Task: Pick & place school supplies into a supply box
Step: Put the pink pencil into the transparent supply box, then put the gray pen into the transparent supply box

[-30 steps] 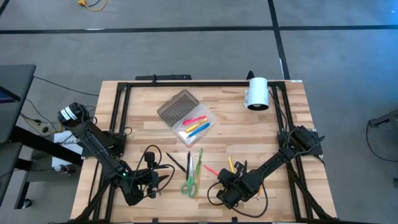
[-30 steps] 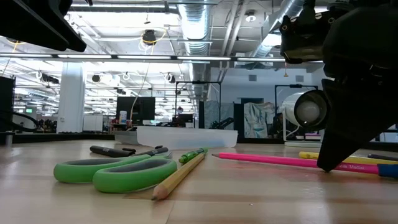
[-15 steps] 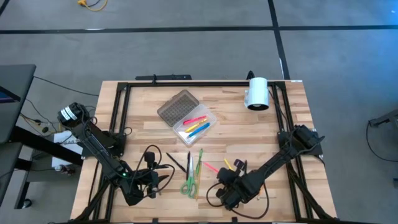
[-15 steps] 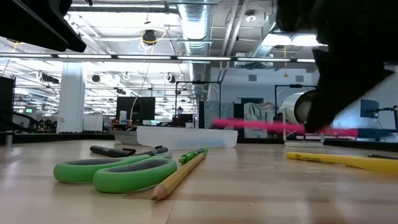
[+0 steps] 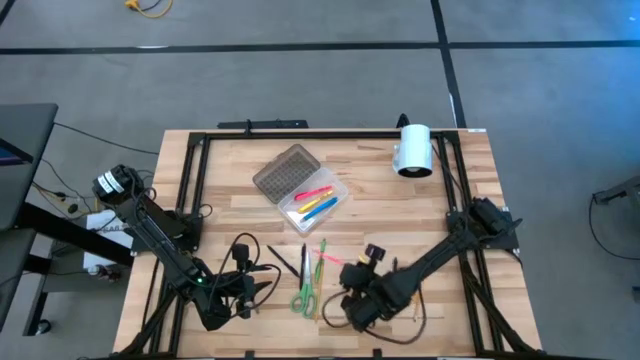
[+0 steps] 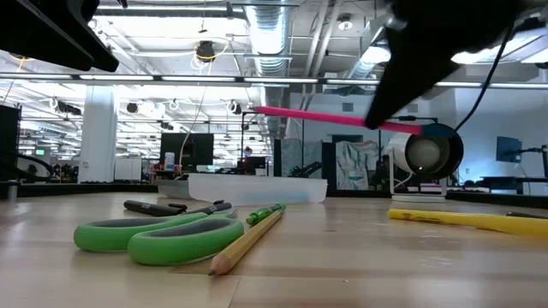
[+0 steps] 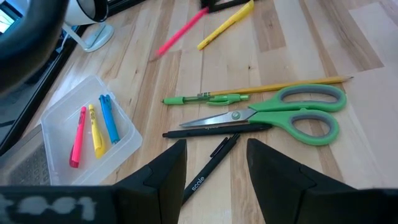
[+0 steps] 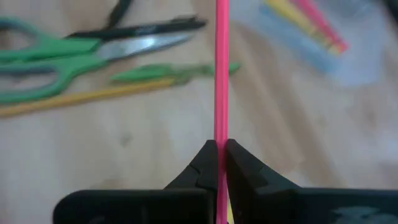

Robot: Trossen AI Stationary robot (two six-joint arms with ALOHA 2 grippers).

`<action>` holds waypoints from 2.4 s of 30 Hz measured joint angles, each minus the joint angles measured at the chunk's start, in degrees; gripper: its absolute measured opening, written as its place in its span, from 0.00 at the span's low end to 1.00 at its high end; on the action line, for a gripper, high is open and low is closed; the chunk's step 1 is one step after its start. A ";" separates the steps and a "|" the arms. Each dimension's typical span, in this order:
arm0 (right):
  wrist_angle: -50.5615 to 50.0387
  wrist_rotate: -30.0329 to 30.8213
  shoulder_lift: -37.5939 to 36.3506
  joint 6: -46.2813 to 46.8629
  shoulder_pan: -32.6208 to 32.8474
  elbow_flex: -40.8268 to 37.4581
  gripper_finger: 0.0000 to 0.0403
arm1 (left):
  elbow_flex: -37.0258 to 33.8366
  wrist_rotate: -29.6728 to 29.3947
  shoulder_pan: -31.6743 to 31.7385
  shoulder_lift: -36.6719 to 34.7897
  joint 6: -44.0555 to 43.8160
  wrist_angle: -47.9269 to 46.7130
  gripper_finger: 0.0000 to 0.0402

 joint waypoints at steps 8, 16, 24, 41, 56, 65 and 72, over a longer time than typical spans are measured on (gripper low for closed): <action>0.21 5.22 0.00 -14.63 -8.51 0.00 0.01 | 0.00 -0.63 0.02 0.00 0.44 0.00 0.40; 4.23 5.48 0.13 -30.89 -18.75 0.00 0.01 | 0.00 -0.72 0.02 0.00 0.44 -1.12 0.40; 14.91 -4.78 0.13 -51.29 -27.44 0.00 0.01 | 0.00 -1.06 0.02 0.00 0.44 -3.55 0.40; 15.13 -17.07 0.15 -67.18 -35.90 -0.02 0.01 | 0.02 -5.65 0.02 0.00 0.44 -7.76 0.40; 17.48 -19.37 0.15 -65.81 -37.82 -0.02 0.16 | 0.02 -5.81 0.02 0.00 0.44 -7.74 0.40; 17.69 -18.31 0.17 -65.81 -37.74 -0.02 0.19 | 0.02 -5.80 0.02 0.00 0.42 -7.76 0.40; 15.11 -17.86 0.16 -63.13 -37.43 -0.02 0.19 | 0.02 -5.76 0.02 0.00 0.42 -7.84 0.40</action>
